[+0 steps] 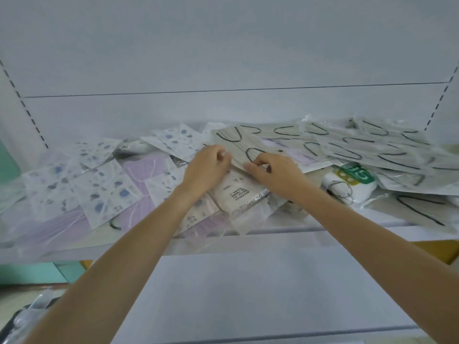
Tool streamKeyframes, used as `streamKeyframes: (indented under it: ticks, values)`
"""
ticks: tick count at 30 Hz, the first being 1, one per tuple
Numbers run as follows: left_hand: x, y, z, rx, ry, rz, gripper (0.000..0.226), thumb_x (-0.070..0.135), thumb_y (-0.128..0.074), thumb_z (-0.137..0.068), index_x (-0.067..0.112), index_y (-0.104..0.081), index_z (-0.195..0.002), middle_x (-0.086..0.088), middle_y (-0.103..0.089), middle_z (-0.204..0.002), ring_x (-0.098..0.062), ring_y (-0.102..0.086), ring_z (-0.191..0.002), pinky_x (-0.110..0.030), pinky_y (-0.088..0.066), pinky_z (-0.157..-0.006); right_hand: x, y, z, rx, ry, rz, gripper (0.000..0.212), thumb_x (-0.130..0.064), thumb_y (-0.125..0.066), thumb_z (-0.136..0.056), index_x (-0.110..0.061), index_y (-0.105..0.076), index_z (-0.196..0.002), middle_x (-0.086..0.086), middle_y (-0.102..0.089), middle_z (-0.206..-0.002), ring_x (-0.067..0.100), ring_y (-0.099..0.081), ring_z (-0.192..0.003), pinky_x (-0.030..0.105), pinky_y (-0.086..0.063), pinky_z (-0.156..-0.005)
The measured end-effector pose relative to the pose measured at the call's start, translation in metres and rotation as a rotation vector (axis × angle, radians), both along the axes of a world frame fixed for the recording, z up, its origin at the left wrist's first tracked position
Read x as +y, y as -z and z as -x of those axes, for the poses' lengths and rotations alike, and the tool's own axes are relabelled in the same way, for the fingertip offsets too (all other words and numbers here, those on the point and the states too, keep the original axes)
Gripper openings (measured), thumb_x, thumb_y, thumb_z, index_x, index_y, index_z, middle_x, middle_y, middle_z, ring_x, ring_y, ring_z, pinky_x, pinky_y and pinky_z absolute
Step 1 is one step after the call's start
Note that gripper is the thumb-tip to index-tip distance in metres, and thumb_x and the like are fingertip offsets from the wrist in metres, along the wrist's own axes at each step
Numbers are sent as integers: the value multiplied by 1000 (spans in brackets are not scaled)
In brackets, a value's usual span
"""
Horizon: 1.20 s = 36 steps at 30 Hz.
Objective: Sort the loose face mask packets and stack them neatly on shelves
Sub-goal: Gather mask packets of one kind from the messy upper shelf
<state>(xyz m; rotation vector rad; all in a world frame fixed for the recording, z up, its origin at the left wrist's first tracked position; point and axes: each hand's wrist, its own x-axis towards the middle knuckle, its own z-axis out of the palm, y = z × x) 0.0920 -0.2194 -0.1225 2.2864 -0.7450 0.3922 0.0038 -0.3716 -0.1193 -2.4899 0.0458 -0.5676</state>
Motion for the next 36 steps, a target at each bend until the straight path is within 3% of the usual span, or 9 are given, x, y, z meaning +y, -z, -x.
streamKeyframes:
  ticks: [5, 9, 13, 19, 23, 25, 28, 30, 36]
  values:
    - [5, -3, -17, 18, -95, -61, 38, 20, -49, -95, 11, -47, -132, -14, -54, -117, -25, -52, -106, -30, -37, -83, -14, -11, -17, 99, 24, 327, 60, -58, -50, -85, -24, -47, -135, -2, -42, -143, 24, -25, -135, 40, -24, -108]
    - [7, -5, -19, -8, -143, 32, 30, 18, -50, -94, 12, -52, -123, -5, -55, -102, -21, -55, -92, -26, -40, -75, -23, -10, -24, 193, -55, 339, 45, -50, -51, -89, -23, -59, -123, 0, -61, -122, 23, -52, -114, 38, -40, -98]
    - [1, -16, -13, 208, -40, 230, 20, 43, -46, -96, 26, -55, -92, 8, -63, -85, -7, -60, -75, -14, -45, -63, -16, -12, -27, -73, -54, 177, 41, -37, -42, -97, -11, -58, -70, 6, -58, -67, 23, -52, -68, 34, -41, -63]
    - [3, -19, -14, 272, -161, 331, 15, 13, -56, -87, 14, -51, -100, -2, -60, -95, -24, -59, -92, -36, -49, -79, 8, -6, -20, 10, -410, 174, 19, -38, -43, -97, -38, -61, -90, -3, -63, -88, 13, -56, -84, 27, -39, -73]
    - [29, -13, -20, 223, -143, 437, 81, 7, -59, -87, 18, -10, -150, -3, -38, -146, -13, -43, -122, -24, -35, -99, 2, 3, -23, 136, -82, 307, 68, -58, -47, -87, -20, -36, -143, 0, -34, -148, 23, -24, -136, 40, -22, -109]
    - [42, -11, -24, 182, -133, 449, 96, 8, -60, -88, 18, 13, -150, 1, -17, -156, -3, -30, -119, -17, -28, -97, 1, 5, -24, 160, -55, 310, 59, -58, -48, -87, -20, -49, -133, 1, -45, -139, 25, -32, -130, 40, -27, -105]
    - [58, -14, -23, 101, -184, 407, 75, 1, -52, -88, 14, -12, -151, 3, -31, -146, -6, -32, -127, -11, -27, -96, 4, 6, -30, 57, -12, 229, 40, -46, -41, -94, -17, -67, -87, 2, -63, -89, 21, -54, -90, 32, -41, -82]
    - [64, -13, -20, 142, -247, 389, 60, 5, -48, -91, 14, -27, -147, 0, -34, -148, -16, -35, -133, -23, -30, -105, 10, 5, -33, -6, 55, 99, 45, -39, -35, -99, -17, -51, -63, -1, -51, -62, 15, -47, -61, 28, -36, -63]
    - [53, -20, -3, 386, -46, 556, 31, 47, -43, -96, 29, -55, -118, 17, -49, -112, -8, -43, -108, -24, -37, -81, 36, -7, -17, -124, -173, -115, 37, -37, -35, -100, -15, -64, -90, 3, -59, -70, 17, -54, -66, 32, -40, -60]
